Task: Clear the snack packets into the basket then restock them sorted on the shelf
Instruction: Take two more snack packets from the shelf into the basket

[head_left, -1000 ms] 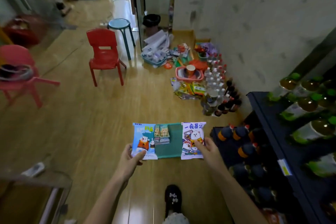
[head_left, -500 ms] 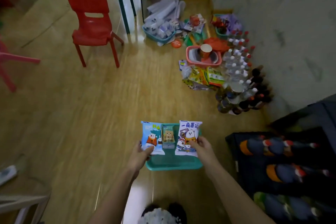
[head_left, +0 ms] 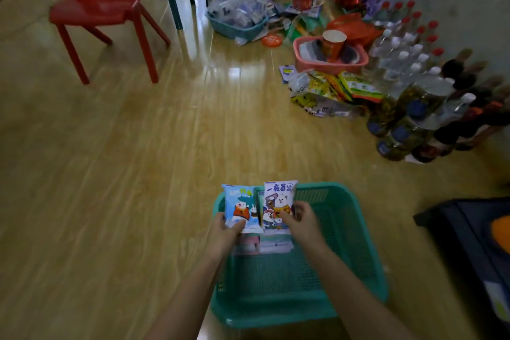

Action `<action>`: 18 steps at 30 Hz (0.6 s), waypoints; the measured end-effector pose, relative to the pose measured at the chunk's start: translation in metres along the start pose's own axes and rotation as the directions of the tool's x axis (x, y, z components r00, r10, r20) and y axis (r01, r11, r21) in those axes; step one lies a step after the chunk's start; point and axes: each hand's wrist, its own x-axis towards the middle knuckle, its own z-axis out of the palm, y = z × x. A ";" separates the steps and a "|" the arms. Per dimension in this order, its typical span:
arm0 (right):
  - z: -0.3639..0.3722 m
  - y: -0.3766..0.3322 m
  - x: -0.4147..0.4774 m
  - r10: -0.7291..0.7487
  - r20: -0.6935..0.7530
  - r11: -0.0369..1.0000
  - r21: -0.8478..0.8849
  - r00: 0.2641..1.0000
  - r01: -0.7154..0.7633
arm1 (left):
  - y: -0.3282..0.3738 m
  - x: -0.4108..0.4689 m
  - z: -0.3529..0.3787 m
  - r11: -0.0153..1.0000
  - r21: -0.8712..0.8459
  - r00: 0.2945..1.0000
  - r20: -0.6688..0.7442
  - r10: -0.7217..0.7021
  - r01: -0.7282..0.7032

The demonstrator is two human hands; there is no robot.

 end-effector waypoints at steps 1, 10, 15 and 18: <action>0.007 0.009 0.011 -0.020 -0.015 1.000 -0.013 1.000 0.020 | -0.010 0.012 0.002 1.000 0.006 1.000 -0.010 0.011 -0.011; 0.027 0.031 0.031 -0.102 -0.197 0.979 -0.194 0.975 0.064 | -0.018 0.032 0.006 0.868 0.496 0.981 -0.148 0.126 -0.037; 0.024 0.038 0.030 -0.131 -0.220 0.923 -0.382 0.967 0.038 | -0.005 0.027 0.003 0.544 0.839 0.972 -0.135 0.192 0.009; 0.005 0.021 0.018 -0.082 -0.137 0.939 -0.342 0.987 0.031 | 0.012 0.013 -0.007 0.470 0.881 0.976 -0.060 0.211 -0.047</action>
